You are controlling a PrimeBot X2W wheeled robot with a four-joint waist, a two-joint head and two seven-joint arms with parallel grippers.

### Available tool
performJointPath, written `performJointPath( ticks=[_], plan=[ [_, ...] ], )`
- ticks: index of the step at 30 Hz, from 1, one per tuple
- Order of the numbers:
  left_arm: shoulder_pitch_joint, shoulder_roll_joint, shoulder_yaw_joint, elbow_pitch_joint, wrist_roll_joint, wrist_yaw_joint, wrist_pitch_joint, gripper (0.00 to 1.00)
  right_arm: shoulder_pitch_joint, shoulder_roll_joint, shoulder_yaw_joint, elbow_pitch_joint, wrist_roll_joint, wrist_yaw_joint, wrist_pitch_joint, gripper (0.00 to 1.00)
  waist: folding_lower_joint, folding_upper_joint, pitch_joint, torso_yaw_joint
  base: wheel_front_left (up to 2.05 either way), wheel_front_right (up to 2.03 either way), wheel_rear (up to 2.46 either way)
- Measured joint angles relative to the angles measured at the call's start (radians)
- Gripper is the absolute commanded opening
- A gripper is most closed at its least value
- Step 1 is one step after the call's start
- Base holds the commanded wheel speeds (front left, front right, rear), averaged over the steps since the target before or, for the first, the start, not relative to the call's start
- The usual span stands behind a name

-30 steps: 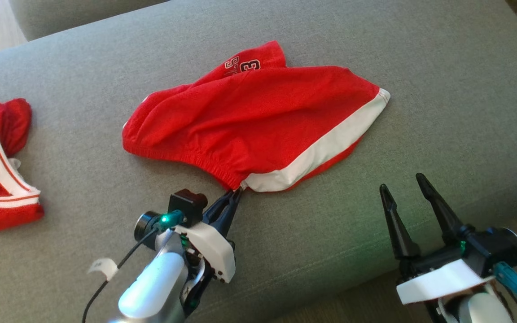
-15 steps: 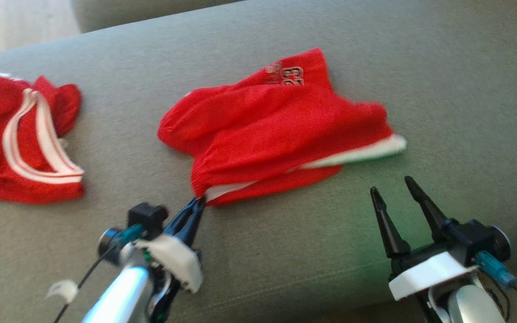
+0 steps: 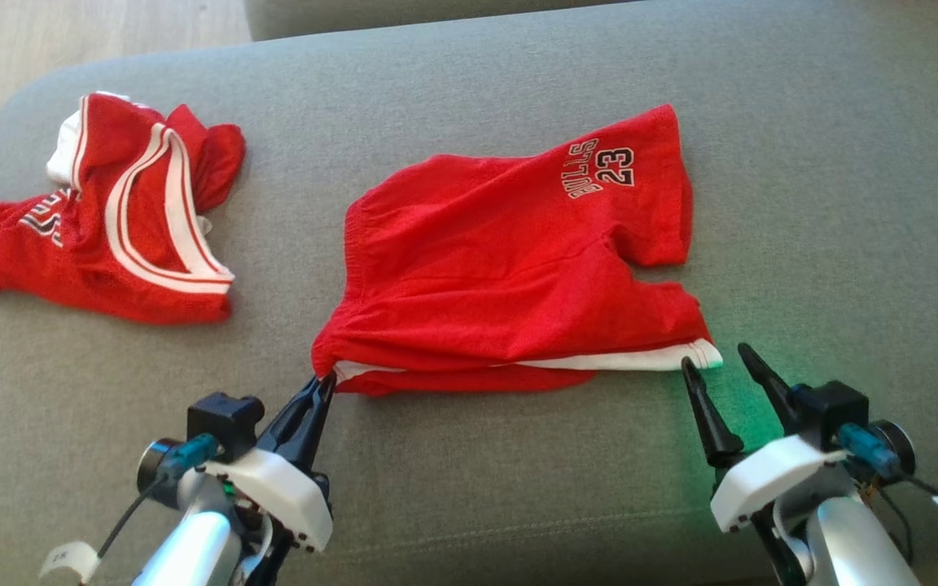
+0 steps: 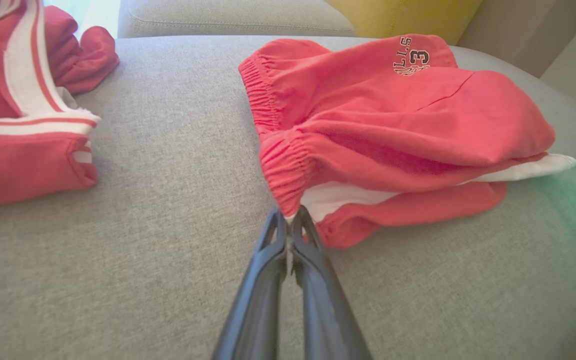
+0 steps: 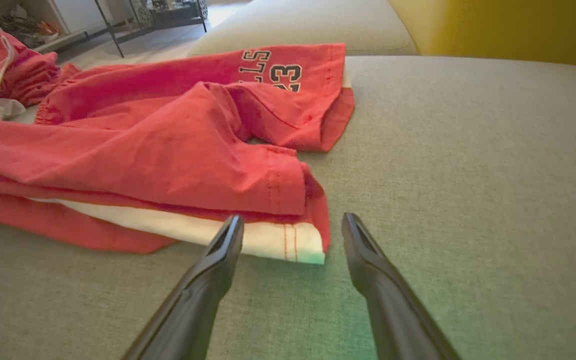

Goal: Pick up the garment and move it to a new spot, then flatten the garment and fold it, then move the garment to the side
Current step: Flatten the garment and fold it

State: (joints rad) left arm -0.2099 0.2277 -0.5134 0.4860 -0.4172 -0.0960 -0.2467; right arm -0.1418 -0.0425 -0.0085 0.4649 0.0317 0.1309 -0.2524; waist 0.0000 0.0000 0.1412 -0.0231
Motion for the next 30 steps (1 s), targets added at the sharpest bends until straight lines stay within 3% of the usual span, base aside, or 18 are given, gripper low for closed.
performJointPath(
  ticks=[10,19,20,22,23,24,25,26,27,30],
  plan=[
    [0.002,0.009,-0.007,-0.024,-0.009,0.009,0.008,0.0,-0.046,-0.001,-0.011,0.155,-0.024,0.0,0.0,1.0,0.0,0.0,0.003,0.009,0.0,0.0,0.0],
    [0.002,0.017,-0.018,-0.033,-0.009,0.01,0.013,0.0,-0.084,-0.001,0.008,0.165,-0.044,0.0,0.0,1.0,0.0,0.0,0.004,0.005,0.0,0.0,0.0],
    [0.002,0.018,-0.019,-0.035,-0.009,0.01,0.013,0.0,-0.084,-0.001,0.01,0.166,-0.044,0.0,0.0,0.96,0.0,0.0,0.004,0.005,0.0,0.0,0.0],
    [0.002,0.018,-0.022,-0.041,-0.01,0.012,0.016,0.0,-0.085,-0.001,0.012,0.172,-0.047,0.0,0.0,0.8,0.0,0.0,0.003,0.007,0.0,0.0,0.0],
    [0.002,0.019,-0.022,-0.042,-0.01,0.013,0.016,0.0,-0.085,-0.001,0.013,0.175,-0.048,0.0,0.0,0.49,0.0,0.0,0.003,0.008,0.0,0.0,0.0],
    [0.002,0.019,-0.022,-0.044,-0.01,0.014,0.017,0.0,-0.086,-0.001,0.014,0.178,-0.049,0.0,0.0,0.33,0.0,0.0,0.003,0.009,0.0,0.0,0.0],
    [0.002,0.019,-0.022,-0.044,-0.01,0.014,0.017,0.0,-0.086,-0.001,0.014,0.178,-0.049,0.0,0.0,0.33,0.0,0.0,0.003,0.009,0.0,0.0,0.0],
    [0.002,0.02,-0.023,-0.046,-0.01,0.014,0.017,0.0,-0.087,-0.001,0.014,0.181,-0.049,0.0,0.0,0.22,0.0,0.0,0.003,0.01,0.0,0.0,0.0],
    [0.002,0.02,-0.023,-0.048,-0.01,0.015,0.017,0.0,-0.093,-0.001,0.014,0.184,-0.049,0.0,0.0,0.0,0.0,0.0,0.004,0.011,0.0,0.0,0.0],
    [0.002,0.022,-0.024,-0.05,-0.01,0.017,0.017,0.0,-0.095,-0.001,0.014,0.185,-0.049,0.0,0.0,0.0,0.0,0.0,0.005,0.012,0.0,0.0,0.0]
  ],
)
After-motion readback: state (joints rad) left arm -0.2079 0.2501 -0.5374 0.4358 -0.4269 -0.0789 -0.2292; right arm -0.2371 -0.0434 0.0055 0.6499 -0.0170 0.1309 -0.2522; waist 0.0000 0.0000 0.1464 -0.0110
